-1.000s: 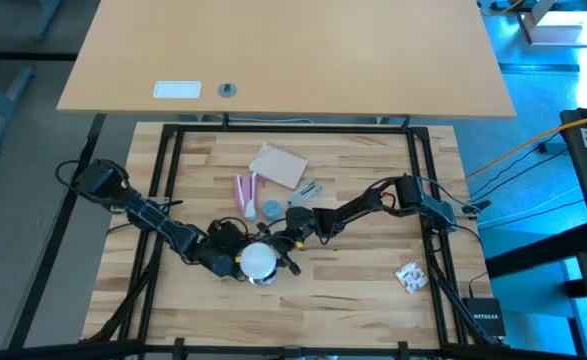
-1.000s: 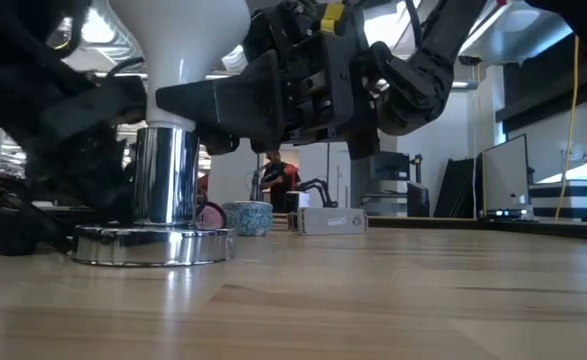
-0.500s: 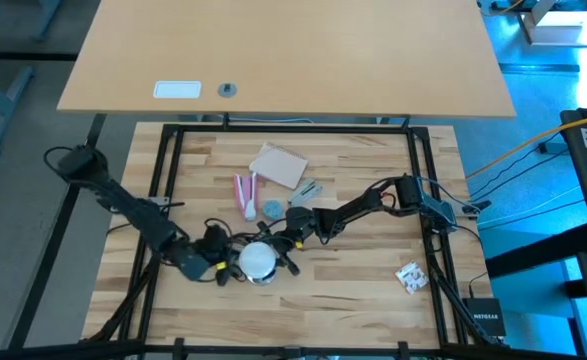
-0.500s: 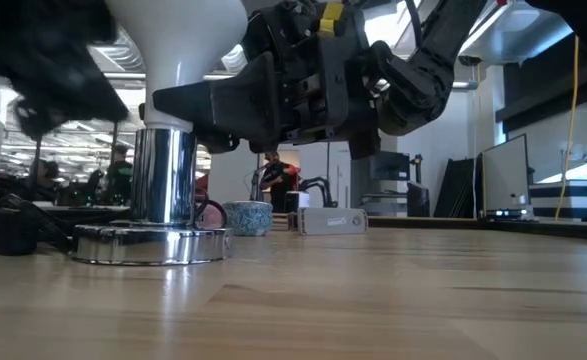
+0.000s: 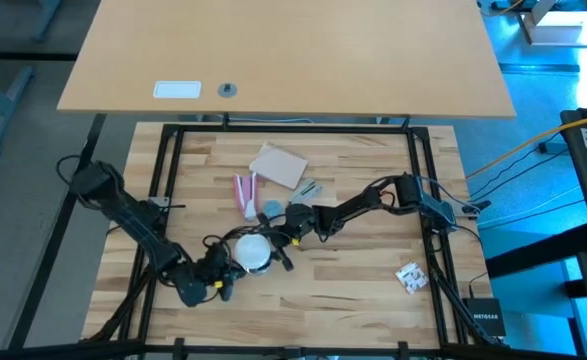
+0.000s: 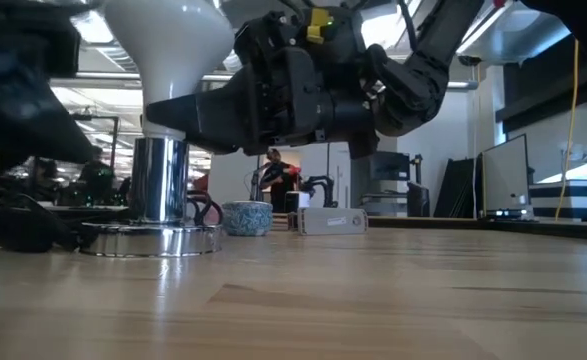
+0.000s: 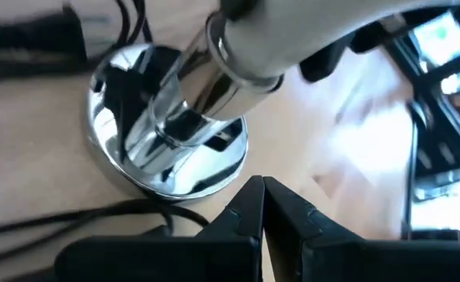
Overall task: Screw lightbulb
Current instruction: Remove the lightbulb from the lamp
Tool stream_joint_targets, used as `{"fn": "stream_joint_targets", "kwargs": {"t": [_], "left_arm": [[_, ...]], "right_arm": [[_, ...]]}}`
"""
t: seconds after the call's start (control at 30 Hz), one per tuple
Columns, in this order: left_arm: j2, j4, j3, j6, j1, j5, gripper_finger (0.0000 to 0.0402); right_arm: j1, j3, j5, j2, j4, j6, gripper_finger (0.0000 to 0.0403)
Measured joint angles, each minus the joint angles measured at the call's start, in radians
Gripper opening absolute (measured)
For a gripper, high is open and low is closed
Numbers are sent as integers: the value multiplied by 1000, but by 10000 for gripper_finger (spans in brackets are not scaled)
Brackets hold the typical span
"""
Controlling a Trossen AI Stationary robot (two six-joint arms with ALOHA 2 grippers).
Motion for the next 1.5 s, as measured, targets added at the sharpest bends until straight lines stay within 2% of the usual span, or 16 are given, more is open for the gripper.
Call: {"fn": "stream_joint_targets", "kwargs": {"t": [0.1,0.37,0.77,1.03,1.17,1.3,1.5], "left_arm": [[67,56,0,-57,0,-50,0],[152,63,0,-136,31,-59,0],[147,-72,5,-238,53,-52,0],[147,-93,3,-218,53,-70,0],[139,-162,-3,-221,55,-68,0],[119,-204,-2,-245,62,-67,0],[87,-200,-2,-187,68,-80,0]], "right_arm": [[-10,12,8,0,-9,-1,168],[-17,40,8,0,-17,-5,168],[-17,43,-2,0,-55,-6,168],[-16,43,-63,0,-70,4,168],[-14,41,-94,0,-85,7,168],[-14,41,-95,0,-105,7,168],[-14,41,-87,0,-109,6,168]]}}
